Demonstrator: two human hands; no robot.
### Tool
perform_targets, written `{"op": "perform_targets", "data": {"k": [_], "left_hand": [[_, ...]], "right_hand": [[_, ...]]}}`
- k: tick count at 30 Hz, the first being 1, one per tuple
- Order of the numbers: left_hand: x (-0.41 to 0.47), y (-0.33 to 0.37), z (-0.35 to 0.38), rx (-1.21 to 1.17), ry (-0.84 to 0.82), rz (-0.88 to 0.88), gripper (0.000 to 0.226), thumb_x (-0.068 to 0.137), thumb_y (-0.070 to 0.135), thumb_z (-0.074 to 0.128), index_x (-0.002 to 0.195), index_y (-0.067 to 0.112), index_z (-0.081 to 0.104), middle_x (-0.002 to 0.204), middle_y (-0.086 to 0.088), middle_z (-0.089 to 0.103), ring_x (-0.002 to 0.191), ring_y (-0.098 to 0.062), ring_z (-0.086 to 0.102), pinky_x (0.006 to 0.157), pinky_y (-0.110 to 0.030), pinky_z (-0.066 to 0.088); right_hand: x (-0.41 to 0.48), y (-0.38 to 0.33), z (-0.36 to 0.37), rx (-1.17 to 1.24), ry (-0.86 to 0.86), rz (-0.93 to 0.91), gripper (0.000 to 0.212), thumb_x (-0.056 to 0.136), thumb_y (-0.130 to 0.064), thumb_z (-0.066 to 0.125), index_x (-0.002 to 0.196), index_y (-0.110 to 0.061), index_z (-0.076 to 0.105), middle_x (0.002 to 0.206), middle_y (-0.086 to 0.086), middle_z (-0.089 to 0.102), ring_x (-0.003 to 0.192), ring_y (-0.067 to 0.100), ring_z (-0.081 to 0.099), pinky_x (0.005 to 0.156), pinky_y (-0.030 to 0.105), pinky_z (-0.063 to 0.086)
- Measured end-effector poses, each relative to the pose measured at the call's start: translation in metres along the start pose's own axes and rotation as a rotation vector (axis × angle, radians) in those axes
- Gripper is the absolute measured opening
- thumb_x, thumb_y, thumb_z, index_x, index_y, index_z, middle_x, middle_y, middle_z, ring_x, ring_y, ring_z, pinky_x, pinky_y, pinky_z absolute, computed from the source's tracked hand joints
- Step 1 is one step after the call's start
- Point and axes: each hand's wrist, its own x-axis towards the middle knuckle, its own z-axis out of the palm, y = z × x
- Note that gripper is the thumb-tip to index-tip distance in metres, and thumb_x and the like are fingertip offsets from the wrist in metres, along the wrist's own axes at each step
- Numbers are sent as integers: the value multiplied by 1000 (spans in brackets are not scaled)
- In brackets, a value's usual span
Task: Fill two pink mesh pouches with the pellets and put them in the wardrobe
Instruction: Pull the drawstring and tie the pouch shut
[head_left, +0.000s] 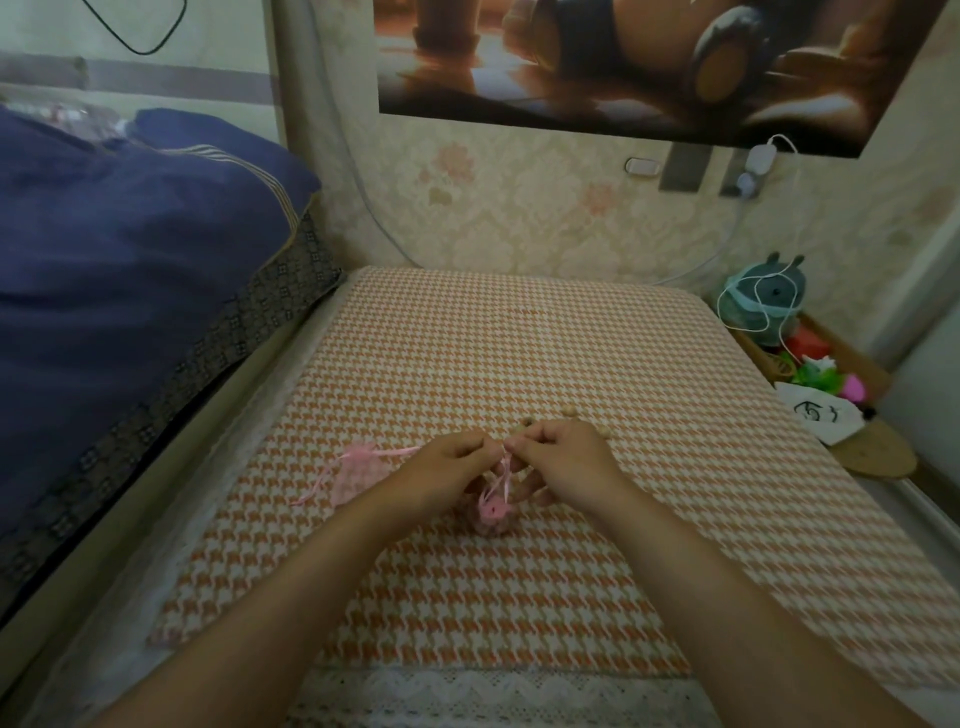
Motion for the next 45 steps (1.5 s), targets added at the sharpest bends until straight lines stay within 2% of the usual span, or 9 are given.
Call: {"op": "perform_targets", "data": {"k": [5, 9, 16, 24, 27, 31, 36, 40, 45], "left_hand": [[-4, 3, -2, -86, -75, -66, 29, 100, 27, 52, 80, 13, 69, 65, 8, 66, 61, -13, 55, 60, -22, 46], [-2, 4, -4, -185, -24, -126, 28, 98, 30, 55, 83, 11, 70, 73, 4, 69, 65, -14, 60, 69, -25, 53], [1, -1, 0, -225, 59, -136, 28, 98, 24, 56, 76, 11, 68, 71, -11, 64, 62, -16, 58, 65, -28, 52], [0, 0, 0, -31, 129, -122, 32, 96, 28, 59, 84, 3, 74, 74, -22, 70, 64, -20, 65, 67, -33, 54], [-8, 4, -9, 36, 76, -105, 19, 87, 29, 71, 91, 11, 75, 81, -9, 75, 72, -20, 71, 71, -31, 57], [-18, 1, -16, 380, 7, -64, 38, 65, 36, 88, 97, 25, 74, 85, 5, 74, 79, -6, 70, 77, -25, 59], [-14, -4, -15, 571, 150, 71, 22, 77, 34, 81, 93, 19, 76, 80, 10, 69, 70, 1, 60, 65, -15, 50], [-8, -11, -19, 608, 205, 48, 21, 80, 35, 78, 92, 17, 78, 85, 3, 72, 78, -9, 64, 76, -30, 54], [-11, -7, -12, 566, 198, 25, 35, 71, 50, 80, 74, 16, 76, 68, -4, 71, 63, -12, 63, 63, -32, 51]], "right_hand": [[6, 5, 6, 27, 36, -6, 13, 91, -23, 71, 82, -19, 80, 61, -6, 71, 53, 8, 59, 48, 22, 45], [5, 2, 6, 82, 30, 9, 10, 90, -27, 72, 89, -20, 79, 69, -11, 71, 53, 7, 55, 51, 24, 45], [-9, -9, -1, -51, -210, 85, 28, 87, -36, 73, 91, -8, 78, 79, 7, 77, 61, 15, 67, 53, 27, 50], [-9, -1, 2, -41, -168, 118, 15, 90, -16, 73, 76, -11, 71, 63, 3, 70, 46, 13, 59, 47, 24, 50], [-5, 2, 3, 80, -160, 241, 13, 93, -15, 69, 81, -10, 67, 69, 9, 68, 46, 14, 58, 49, 28, 53], [1, 3, 5, 238, -139, 362, 7, 96, -14, 65, 92, -9, 65, 67, 7, 65, 44, 14, 59, 48, 29, 56], [6, 9, 5, 374, -104, 450, 13, 99, -17, 59, 93, -7, 66, 61, 1, 68, 43, 11, 62, 44, 27, 55], [8, 12, -1, 365, -81, 488, 19, 100, -18, 58, 85, -10, 66, 60, -2, 69, 41, 10, 60, 44, 26, 56], [8, 15, -1, 328, -16, 492, 12, 96, -13, 63, 86, -8, 66, 64, 1, 68, 39, 9, 59, 41, 25, 54]]}}
